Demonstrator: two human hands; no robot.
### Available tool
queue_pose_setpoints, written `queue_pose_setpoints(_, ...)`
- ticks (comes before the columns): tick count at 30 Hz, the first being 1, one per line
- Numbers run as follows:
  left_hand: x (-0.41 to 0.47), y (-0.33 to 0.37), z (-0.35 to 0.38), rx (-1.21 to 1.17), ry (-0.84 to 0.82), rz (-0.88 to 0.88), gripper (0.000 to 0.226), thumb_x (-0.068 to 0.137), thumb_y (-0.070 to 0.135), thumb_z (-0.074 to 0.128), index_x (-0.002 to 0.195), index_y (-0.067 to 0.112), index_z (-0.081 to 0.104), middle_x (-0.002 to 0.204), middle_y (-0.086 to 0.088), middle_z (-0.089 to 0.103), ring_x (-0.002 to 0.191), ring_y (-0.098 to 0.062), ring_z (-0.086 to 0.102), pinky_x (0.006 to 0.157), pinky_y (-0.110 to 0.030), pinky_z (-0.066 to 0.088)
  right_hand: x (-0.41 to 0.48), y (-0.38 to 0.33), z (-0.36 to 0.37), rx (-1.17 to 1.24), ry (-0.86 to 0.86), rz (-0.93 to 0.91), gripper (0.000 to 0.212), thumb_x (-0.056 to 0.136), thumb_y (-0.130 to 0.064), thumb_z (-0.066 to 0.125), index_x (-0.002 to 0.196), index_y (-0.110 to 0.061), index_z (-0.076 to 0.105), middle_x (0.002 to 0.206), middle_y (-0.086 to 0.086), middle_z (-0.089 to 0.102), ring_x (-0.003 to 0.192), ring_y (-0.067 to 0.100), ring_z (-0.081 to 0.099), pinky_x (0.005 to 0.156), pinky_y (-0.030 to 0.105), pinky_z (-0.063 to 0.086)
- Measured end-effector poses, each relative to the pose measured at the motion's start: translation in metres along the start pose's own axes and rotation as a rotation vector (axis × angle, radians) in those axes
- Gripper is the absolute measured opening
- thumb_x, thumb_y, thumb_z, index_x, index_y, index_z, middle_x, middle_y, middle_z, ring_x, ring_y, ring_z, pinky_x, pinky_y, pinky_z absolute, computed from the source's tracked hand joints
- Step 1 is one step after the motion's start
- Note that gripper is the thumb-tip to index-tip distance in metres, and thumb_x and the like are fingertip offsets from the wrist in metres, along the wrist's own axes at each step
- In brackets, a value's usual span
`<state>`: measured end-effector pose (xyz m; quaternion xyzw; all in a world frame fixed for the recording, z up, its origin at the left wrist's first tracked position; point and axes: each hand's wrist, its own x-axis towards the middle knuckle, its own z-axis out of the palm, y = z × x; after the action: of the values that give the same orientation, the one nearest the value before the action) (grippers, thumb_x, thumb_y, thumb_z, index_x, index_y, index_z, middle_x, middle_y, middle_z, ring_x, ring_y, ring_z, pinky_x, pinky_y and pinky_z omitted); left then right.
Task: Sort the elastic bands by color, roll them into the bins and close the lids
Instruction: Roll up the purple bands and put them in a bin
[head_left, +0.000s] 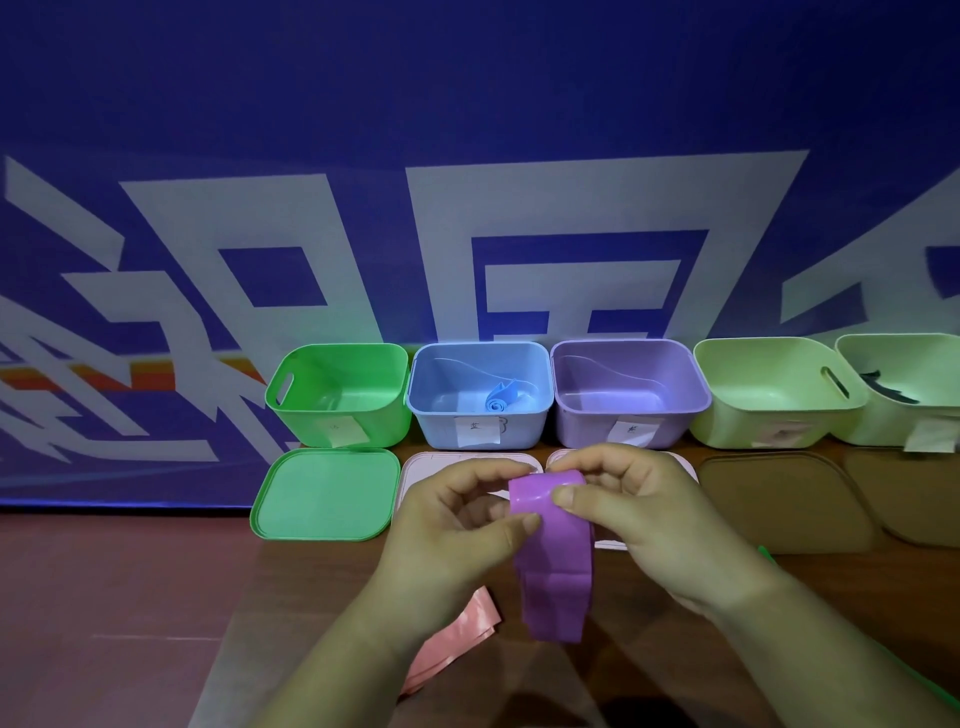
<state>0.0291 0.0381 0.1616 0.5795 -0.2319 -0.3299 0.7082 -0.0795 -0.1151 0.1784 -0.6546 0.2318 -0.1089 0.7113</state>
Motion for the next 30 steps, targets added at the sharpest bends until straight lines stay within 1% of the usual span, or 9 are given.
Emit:
queue_pose_setpoints(4,0.000,0.003,0.005,0.023,0.051,-0.012,0.034,0.070,-0.012,0.075,0.099,0.006,0.074,0.090,-0.013,0.076,0.081,-0.022,0.070,0.073,-0.031,0.059,-0.002,0.001,-0.003,-0.057,-0.011,-0.050,0.018,0.084,-0.008,0.074,0.094,-0.023,0.075,0.095,0.008,0.076,0.086,0.019,0.071,0.086,0.040,0.056)
queue_pose_setpoints(7,0.001,0.002,0.009,0.015,0.079,-0.059,0.033,0.075,-0.018,0.071,0.097,0.006,0.074,0.091,-0.013,0.077,0.081,-0.020,0.071,0.070,-0.028,0.058,-0.005,0.005,-0.007,-0.045,-0.022,-0.081,0.030,0.073,-0.028,0.084,0.100,-0.026,0.073,0.099,0.016,0.073,0.089,0.039,0.070,0.084,0.050,0.056)
queue_pose_setpoints(9,0.003,0.000,0.011,-0.028,0.084,-0.087,0.030,0.071,-0.008,0.075,0.098,0.006,0.076,0.096,-0.018,0.076,0.084,-0.025,0.070,0.076,-0.037,0.058,-0.008,0.006,-0.009,-0.049,-0.036,-0.092,0.040,0.067,-0.035,0.084,0.104,-0.028,0.071,0.099,0.021,0.072,0.090,0.046,0.068,0.083,0.059,0.054)
queue_pose_setpoints(12,0.004,-0.002,0.013,-0.104,0.084,-0.133,0.036,0.068,0.002,0.073,0.104,0.006,0.075,0.103,-0.023,0.073,0.090,-0.033,0.068,0.089,-0.049,0.054,-0.011,0.007,-0.013,-0.056,-0.040,-0.131,0.038,0.072,-0.020,0.081,0.107,-0.027,0.070,0.099,0.017,0.074,0.087,0.042,0.070,0.082,0.061,0.055)
queue_pose_setpoints(16,0.002,-0.001,0.018,-0.122,0.054,-0.171,0.038,0.069,0.005,0.074,0.107,0.009,0.075,0.106,-0.023,0.073,0.093,-0.035,0.067,0.094,-0.057,0.051,-0.015,0.007,-0.017,-0.030,-0.040,-0.157,0.046,0.068,-0.032,0.088,0.109,-0.024,0.069,0.101,0.024,0.071,0.087,0.052,0.065,0.080,0.068,0.052)
queue_pose_setpoints(18,0.002,-0.002,0.020,-0.109,0.044,-0.165,0.038,0.070,0.005,0.073,0.108,0.010,0.075,0.106,-0.022,0.073,0.092,-0.034,0.067,0.093,-0.057,0.051,-0.016,0.009,-0.019,-0.016,-0.032,-0.167,0.042,0.070,-0.027,0.086,0.108,-0.023,0.070,0.102,0.024,0.070,0.087,0.056,0.062,0.081,0.069,0.051)
queue_pose_setpoints(24,-0.001,-0.002,0.023,0.002,0.025,-0.094,0.038,0.071,0.008,0.075,0.108,0.016,0.076,0.105,-0.016,0.075,0.095,-0.028,0.070,0.088,-0.045,0.056,-0.017,0.010,-0.024,0.029,-0.040,-0.126,0.032,0.078,-0.002,0.078,0.104,-0.020,0.071,0.097,0.023,0.072,0.082,0.033,0.071,0.081,0.052,0.058)
queue_pose_setpoints(27,-0.004,-0.003,0.024,-0.015,0.009,-0.079,0.043,0.067,0.015,0.081,0.109,0.017,0.076,0.107,-0.019,0.074,0.098,-0.033,0.068,0.093,-0.054,0.052,-0.018,0.010,-0.025,0.045,-0.043,-0.108,0.033,0.077,0.000,0.076,0.107,-0.013,0.070,0.098,0.018,0.074,0.081,0.025,0.071,0.073,0.034,0.058)
queue_pose_setpoints(30,-0.007,-0.004,0.026,-0.041,-0.002,-0.060,0.047,0.064,0.017,0.082,0.110,0.019,0.075,0.104,-0.030,0.070,0.095,-0.034,0.064,0.095,-0.065,0.047,-0.017,0.010,-0.024,0.076,-0.023,-0.096,0.036,0.074,-0.005,0.078,0.108,-0.011,0.069,0.100,0.016,0.074,0.083,0.022,0.071,0.070,0.029,0.057)
